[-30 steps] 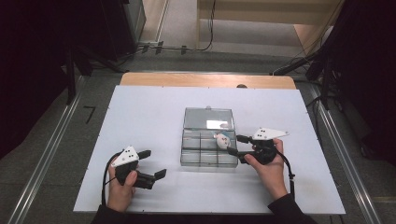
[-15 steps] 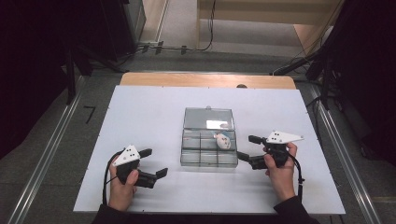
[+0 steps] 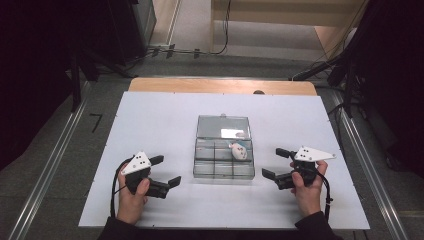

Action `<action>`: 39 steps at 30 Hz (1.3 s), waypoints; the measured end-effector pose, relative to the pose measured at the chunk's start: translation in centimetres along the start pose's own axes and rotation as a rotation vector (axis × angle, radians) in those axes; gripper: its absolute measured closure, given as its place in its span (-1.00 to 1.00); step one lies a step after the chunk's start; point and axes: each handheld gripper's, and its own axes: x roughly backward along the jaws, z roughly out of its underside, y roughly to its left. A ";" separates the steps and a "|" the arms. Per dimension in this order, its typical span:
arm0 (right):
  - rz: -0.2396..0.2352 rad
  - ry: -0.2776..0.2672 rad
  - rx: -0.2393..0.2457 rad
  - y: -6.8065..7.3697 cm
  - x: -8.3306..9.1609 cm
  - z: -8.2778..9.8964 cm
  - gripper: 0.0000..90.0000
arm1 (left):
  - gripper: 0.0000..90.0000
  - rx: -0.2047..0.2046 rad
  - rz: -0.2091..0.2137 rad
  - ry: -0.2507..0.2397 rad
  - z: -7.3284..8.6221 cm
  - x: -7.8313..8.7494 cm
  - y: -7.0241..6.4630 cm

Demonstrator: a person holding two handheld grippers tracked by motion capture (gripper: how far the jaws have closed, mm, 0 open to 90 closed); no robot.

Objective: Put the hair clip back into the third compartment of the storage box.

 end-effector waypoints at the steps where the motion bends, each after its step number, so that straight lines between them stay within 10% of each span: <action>1: 0.005 -0.002 0.001 -0.1 0.1 0.2 -1.00 | -1.00 -0.001 0.000 0.000 -0.1 0.0 0.0; 39: 0.007 0.005 -0.019 -0.8 -0.1 2.0 -1.00 | -1.00 -0.004 0.061 -0.017 -6.7 -3.2 1.2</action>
